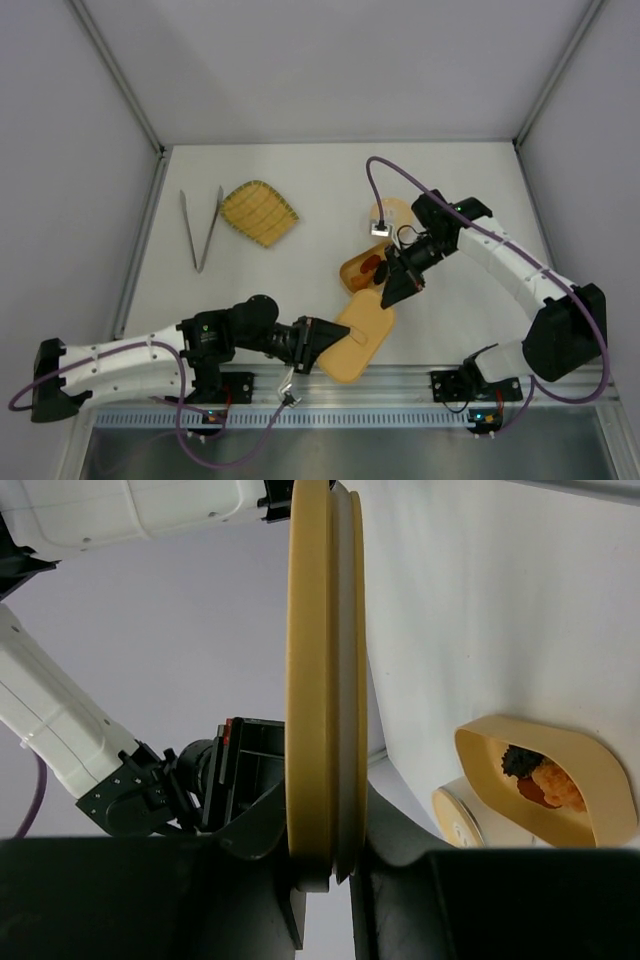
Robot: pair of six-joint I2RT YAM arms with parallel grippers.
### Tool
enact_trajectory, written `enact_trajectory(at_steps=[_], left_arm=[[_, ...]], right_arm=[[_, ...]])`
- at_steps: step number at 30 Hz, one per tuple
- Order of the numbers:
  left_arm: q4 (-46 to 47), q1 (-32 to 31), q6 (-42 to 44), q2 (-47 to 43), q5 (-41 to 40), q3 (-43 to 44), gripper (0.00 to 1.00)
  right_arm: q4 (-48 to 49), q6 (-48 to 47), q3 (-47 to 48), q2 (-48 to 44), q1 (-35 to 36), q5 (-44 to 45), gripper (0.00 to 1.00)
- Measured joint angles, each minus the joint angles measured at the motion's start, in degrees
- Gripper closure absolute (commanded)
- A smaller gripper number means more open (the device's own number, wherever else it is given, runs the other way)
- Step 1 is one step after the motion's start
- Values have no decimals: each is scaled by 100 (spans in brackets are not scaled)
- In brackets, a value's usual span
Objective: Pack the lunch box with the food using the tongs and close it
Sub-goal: Close the box lid on the packing box.
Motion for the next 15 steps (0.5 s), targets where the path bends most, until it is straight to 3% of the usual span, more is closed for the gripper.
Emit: enact_trajectory(at_steps=[3,4,8,15], left_arm=[[-9,0,-26,-22,-50,-13,73],[-9,0,-81,-26,-105,-13,56],[28,17,-551,-72,-625,-13,30],[-98,20,-2037,-308,-1749,140,15]], right_arm=[[118,219,-2,-11,-2,24,100],[177,306,-4,-24,-2,33,100],[492,636,-114,-168,-111,37,100],[706,868,-299,-219,-1207,-197,100]])
